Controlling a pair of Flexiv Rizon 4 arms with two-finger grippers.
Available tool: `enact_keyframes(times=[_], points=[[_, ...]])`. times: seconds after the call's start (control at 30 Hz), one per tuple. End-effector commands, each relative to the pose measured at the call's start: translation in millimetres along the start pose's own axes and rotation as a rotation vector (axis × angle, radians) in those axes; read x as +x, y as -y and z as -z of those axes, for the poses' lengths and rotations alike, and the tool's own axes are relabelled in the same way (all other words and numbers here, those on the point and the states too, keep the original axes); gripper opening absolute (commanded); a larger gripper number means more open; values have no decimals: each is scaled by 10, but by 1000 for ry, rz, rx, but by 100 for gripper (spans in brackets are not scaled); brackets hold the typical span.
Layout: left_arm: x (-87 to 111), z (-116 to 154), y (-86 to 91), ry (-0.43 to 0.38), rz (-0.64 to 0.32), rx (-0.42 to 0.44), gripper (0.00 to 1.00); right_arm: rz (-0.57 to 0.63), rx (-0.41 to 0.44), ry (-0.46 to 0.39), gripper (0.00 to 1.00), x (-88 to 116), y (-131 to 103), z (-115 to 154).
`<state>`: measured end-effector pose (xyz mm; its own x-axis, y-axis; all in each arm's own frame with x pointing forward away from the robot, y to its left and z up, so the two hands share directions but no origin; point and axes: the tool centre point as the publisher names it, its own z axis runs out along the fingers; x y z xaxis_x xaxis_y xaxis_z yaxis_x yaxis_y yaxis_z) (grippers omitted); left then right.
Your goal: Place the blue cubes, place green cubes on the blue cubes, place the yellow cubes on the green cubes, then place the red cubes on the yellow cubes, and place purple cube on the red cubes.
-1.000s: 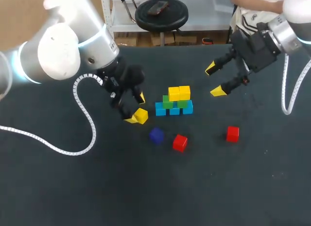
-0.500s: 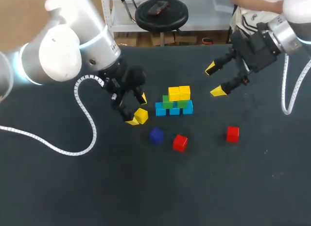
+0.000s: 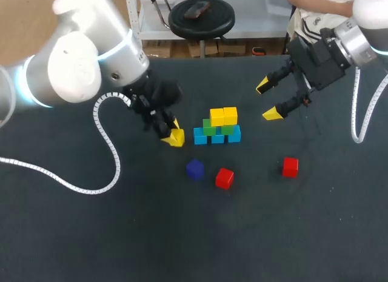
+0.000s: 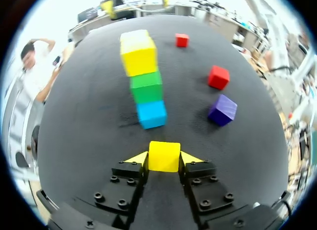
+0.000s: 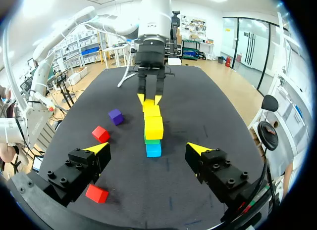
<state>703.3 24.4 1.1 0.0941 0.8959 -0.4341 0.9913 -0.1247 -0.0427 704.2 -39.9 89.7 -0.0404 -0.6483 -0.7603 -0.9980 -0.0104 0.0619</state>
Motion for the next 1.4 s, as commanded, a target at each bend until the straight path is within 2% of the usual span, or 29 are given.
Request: enact_keyframes(times=[0.03,0.13,0.23,0.4,0.57,0.9,1.07,1.4], points=[[144,208,158,60,95,-109,0,1,2,1,100,1,-10,3],[108,282,149,83,103,-127,0,1,2,1,100,1,-10,3],[48,357,127,70,91,-140,0,1,2,1,100,1,-10,3],[-72,476,73,-25,93,-87,0,1,2,1,100,1,-10,3],[-128,628,59,-6,169,-121,0,1,2,1,100,1,-10,3],[-388,683,68,-11,186,-102,0,1,2,1,100,1,-10,3],[-525,726,111,-22,153,-86,0,1,2,1,100,1,-10,3],[-539,728,117,-15,144,-83,0,1,2,1,100,1,-10,3]])
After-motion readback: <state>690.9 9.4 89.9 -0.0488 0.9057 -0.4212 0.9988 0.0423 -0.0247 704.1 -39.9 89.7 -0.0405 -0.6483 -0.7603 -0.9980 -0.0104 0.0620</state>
